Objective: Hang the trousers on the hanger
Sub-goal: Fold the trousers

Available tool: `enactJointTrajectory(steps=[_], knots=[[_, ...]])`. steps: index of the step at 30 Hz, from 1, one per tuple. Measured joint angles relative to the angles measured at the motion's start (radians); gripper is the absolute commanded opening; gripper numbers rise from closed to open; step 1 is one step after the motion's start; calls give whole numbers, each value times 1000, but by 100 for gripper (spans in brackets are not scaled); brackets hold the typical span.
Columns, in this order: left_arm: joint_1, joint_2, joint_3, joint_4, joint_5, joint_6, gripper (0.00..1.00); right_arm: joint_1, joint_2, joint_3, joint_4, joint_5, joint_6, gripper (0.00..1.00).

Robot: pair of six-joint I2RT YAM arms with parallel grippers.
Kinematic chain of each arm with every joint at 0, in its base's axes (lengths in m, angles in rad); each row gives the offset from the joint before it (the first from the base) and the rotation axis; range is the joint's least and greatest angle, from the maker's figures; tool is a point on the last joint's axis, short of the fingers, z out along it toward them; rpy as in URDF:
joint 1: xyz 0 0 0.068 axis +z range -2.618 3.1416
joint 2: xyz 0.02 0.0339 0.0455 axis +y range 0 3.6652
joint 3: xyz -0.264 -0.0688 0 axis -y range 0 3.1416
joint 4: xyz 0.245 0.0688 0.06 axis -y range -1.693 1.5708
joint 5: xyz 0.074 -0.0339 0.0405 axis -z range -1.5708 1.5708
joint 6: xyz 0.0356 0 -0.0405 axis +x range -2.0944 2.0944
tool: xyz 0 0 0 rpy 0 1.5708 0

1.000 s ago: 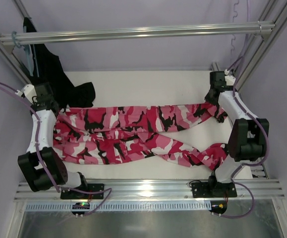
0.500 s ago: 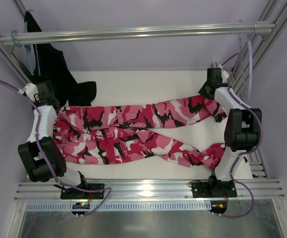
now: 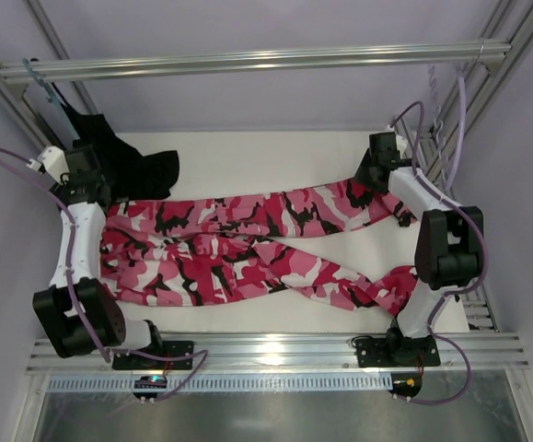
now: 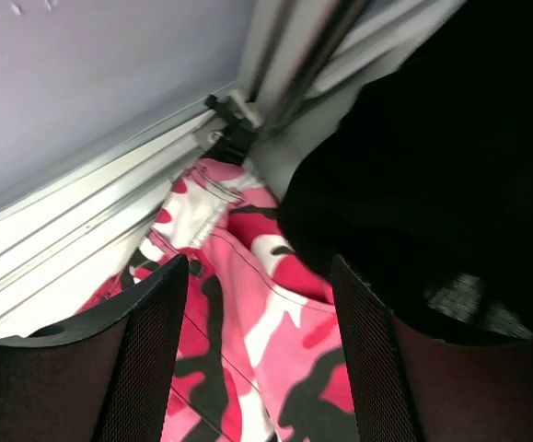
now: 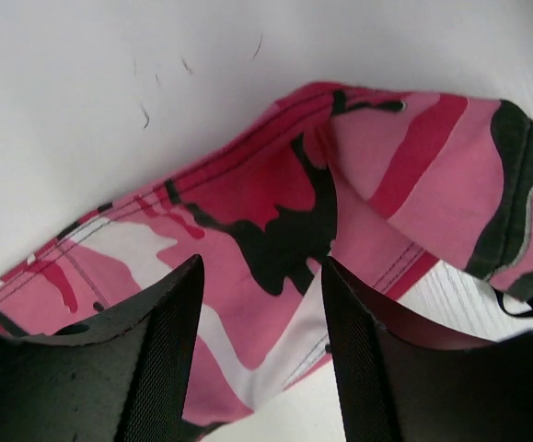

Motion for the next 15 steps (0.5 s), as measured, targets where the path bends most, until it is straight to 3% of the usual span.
enactJointTrajectory(steps=[8,15], knots=[[-107,-161,-23,-64,11,2,65,61,-212,-129,-25,26,25,55],[-290,-317,-208,-104,65,-32,65,78,-350,-349,-67,57,159,51]])
